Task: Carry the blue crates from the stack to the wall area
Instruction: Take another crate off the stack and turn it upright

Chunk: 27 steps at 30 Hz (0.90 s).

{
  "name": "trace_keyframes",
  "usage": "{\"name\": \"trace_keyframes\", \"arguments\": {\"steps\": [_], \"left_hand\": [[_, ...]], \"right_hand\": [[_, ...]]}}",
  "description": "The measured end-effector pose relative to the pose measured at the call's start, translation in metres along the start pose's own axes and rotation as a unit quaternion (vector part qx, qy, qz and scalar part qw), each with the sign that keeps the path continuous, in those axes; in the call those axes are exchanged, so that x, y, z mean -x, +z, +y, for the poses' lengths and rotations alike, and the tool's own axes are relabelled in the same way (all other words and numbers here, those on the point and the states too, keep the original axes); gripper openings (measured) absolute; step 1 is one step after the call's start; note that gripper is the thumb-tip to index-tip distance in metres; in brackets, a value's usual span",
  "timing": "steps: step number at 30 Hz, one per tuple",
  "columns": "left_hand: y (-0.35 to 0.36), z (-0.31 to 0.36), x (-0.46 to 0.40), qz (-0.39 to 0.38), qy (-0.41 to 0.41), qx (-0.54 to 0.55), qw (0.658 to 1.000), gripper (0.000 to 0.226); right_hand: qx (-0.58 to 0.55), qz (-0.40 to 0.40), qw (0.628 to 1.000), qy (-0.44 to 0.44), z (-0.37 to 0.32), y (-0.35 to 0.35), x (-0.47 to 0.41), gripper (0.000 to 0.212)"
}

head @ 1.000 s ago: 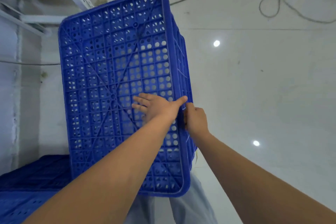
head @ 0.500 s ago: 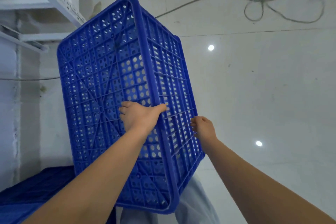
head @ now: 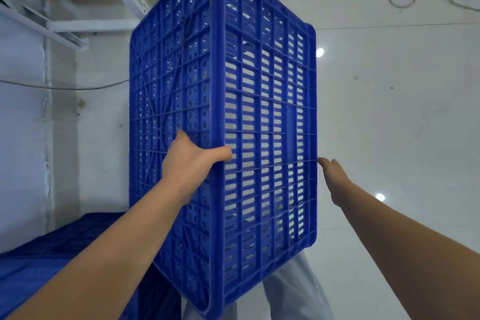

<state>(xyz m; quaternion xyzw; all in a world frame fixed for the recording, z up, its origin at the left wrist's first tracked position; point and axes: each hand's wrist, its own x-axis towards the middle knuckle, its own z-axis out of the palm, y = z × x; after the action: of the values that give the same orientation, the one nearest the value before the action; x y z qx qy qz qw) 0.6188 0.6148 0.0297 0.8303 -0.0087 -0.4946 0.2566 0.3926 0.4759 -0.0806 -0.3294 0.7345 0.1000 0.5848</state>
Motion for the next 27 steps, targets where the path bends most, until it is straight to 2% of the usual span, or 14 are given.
{"name": "trace_keyframes", "arguments": {"steps": [2, 4, 6, 8, 10, 12, 13, 15, 17, 21, 24, 27], "left_hand": [[-0.014, -0.002, 0.001, -0.013, -0.003, 0.028, 1.000, 0.121], [-0.027, -0.003, -0.003, -0.023, -0.006, 0.058, 0.998, 0.107], [-0.041, -0.005, -0.005, -0.038, 0.001, 0.081, 0.996, 0.095], [-0.052, -0.006, -0.007, -0.051, -0.001, 0.091, 0.995, 0.099], [-0.061, -0.011, -0.013, -0.056, -0.004, 0.105, 0.993, 0.113], [-0.065, -0.014, -0.017, -0.050, 0.004, 0.120, 0.991, 0.114], [-0.067, -0.014, -0.019, -0.049, 0.009, 0.128, 0.991, 0.106], [-0.070, -0.016, -0.024, -0.055, 0.022, 0.157, 0.986, 0.072], [-0.077, -0.019, -0.030, -0.048, 0.015, 0.178, 0.983, 0.053], [-0.086, -0.027, -0.041, -0.043, -0.005, 0.215, 0.976, 0.059], [-0.088, -0.034, -0.047, -0.025, -0.015, 0.249, 0.968, 0.042], [-0.094, -0.046, -0.057, 0.022, -0.026, 0.276, 0.961, 0.020]], "right_hand": [[-0.006, -0.028, 1.000, 0.010, 0.005, 0.008, 0.000, 0.058], [-0.020, -0.045, 0.999, 0.014, 0.009, 0.017, 0.007, 0.045], [-0.038, -0.030, 0.999, 0.008, 0.015, 0.024, 0.008, 0.055], [-0.051, -0.017, 0.999, -0.004, 0.018, 0.029, 0.006, 0.061], [-0.061, -0.002, 0.998, -0.017, 0.018, 0.036, 0.010, 0.055], [-0.072, 0.023, 0.996, -0.036, 0.017, 0.043, 0.015, 0.052], [-0.079, 0.036, 0.995, -0.043, 0.016, 0.046, 0.019, 0.058], [-0.087, 0.057, 0.993, -0.059, 0.013, 0.050, 0.023, 0.078], [-0.076, 0.064, 0.992, -0.075, 0.006, 0.053, 0.030, 0.084], [-0.041, 0.084, 0.990, -0.102, -0.007, 0.057, 0.042, 0.072], [0.007, 0.104, 0.987, -0.118, -0.012, 0.063, 0.050, 0.051], [0.057, 0.139, 0.981, -0.124, -0.017, 0.081, 0.059, 0.056]]}}
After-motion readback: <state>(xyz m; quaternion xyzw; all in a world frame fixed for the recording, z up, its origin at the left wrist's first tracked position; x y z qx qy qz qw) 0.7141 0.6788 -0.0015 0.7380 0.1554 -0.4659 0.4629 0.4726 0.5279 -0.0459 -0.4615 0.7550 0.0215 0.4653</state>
